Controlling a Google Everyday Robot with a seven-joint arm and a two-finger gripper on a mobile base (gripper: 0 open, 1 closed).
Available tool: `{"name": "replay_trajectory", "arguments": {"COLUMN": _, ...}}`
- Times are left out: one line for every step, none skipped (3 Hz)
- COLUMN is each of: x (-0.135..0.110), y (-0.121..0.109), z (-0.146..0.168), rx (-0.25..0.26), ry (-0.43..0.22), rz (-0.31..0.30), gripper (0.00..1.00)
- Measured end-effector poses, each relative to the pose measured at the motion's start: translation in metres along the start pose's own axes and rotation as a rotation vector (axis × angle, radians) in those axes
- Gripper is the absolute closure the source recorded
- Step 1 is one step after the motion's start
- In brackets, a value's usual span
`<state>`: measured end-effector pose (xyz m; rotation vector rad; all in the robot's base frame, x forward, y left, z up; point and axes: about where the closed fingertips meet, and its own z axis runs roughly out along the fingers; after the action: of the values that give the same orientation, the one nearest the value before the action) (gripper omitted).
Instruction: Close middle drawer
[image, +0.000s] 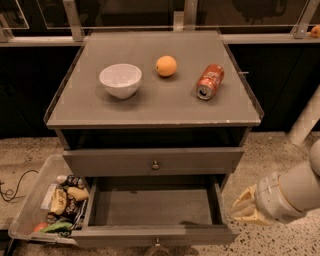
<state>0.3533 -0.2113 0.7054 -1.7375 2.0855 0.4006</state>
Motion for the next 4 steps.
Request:
{"name": "replay_trajectory", "arguments": {"x": 0.002, "y": 0.000, "z": 0.005, "rx": -0.011, "ry": -0.006, "rz": 0.005, "gripper": 1.00}}
{"name": "replay_trajectory", "arguments": {"x": 0.002, "y": 0.000, "z": 0.005, "rx": -0.011, "ry": -0.006, "rz": 0.005, "gripper": 1.00}}
{"name": "replay_trajectory", "arguments": {"x": 0.012, "y": -0.003, "z": 0.045, "rx": -0.025, "ry": -0.025, "rz": 0.065, "gripper": 1.00}}
{"name": "replay_trajectory", "arguments": {"x": 0.033, "y": -0.006, "z": 0.120, "rx": -0.041, "ry": -0.072, "rz": 0.150, "gripper": 1.00}}
